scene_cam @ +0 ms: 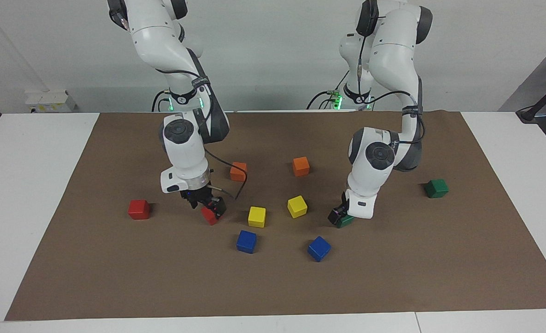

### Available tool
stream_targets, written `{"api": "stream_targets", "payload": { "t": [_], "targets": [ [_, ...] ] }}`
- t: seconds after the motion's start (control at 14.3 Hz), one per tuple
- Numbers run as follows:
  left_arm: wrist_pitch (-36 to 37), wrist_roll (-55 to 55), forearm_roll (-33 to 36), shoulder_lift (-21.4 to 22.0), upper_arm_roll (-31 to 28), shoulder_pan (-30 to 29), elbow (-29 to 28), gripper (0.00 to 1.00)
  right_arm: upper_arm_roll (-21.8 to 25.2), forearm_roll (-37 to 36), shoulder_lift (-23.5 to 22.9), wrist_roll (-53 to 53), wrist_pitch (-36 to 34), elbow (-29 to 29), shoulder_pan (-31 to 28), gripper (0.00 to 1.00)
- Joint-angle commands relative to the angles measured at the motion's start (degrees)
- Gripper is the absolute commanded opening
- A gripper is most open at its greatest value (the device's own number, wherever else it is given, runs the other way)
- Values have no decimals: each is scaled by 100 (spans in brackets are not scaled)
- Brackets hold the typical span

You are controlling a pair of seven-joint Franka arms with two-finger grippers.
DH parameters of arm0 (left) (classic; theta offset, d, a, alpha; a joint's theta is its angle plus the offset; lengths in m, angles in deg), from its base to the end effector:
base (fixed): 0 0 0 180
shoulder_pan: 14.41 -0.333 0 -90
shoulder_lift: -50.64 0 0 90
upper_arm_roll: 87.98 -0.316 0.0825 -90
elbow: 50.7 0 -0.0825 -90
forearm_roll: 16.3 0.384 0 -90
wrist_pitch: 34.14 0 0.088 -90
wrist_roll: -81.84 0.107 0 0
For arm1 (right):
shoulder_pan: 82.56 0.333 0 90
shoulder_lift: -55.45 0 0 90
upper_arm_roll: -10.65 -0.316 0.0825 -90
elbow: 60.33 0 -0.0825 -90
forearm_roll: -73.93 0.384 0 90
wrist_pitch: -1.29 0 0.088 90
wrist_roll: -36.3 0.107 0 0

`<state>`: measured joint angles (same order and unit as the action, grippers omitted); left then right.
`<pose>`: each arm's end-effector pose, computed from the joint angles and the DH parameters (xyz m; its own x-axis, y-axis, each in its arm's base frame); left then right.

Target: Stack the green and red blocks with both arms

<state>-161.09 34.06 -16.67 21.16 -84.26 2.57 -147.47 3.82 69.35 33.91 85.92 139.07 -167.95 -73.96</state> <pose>0.6331 -0.2345 0.3017 0.8846 0.4659 -0.0188 0.4663 -0.8840 0.0346 0.6239 0.1664 0.3271 0.8422 -0.5271 0.1131 -0.5175 -0.8493 -0.1045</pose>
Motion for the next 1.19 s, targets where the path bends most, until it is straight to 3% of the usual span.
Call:
{"api": "stream_targets", "payload": {
  "t": [0.0, 0.49, 0.7, 0.84, 0.91, 1.05, 1.12],
  "targets": [
    [-129, -91, 46, 118, -82, 139, -193, 0, -55, 0, -34, 364, 214, -84, 2, 100],
    [460, -12, 46, 153, -82, 60, 237, 0, -55, 0, -148, 364, 443, -163, -7, 100],
    [757, 793, 46, 582, -82, -334, 176, 0, -55, 0, -175, 373, 496, -207, 2, 100],
    [1153, 1899, 28, 1021, -82, -782, 54, 0, -55, -8, -175, 303, 487, -216, 2, 84],
    [1276, 2479, 28, 1258, -82, -1036, -60, 0, -55, -8, -175, 251, 479, -216, 2, 69],
    [1566, 3578, 28, 1584, -82, -1520, -193, 0, -55, -17, -166, -38, 365, -181, 2, 25],
    [1655, 4175, 28, 1690, -82, -1775, -246, 0, -55, -17, -157, -223, 199, -129, 2, 10]
  ]
}}
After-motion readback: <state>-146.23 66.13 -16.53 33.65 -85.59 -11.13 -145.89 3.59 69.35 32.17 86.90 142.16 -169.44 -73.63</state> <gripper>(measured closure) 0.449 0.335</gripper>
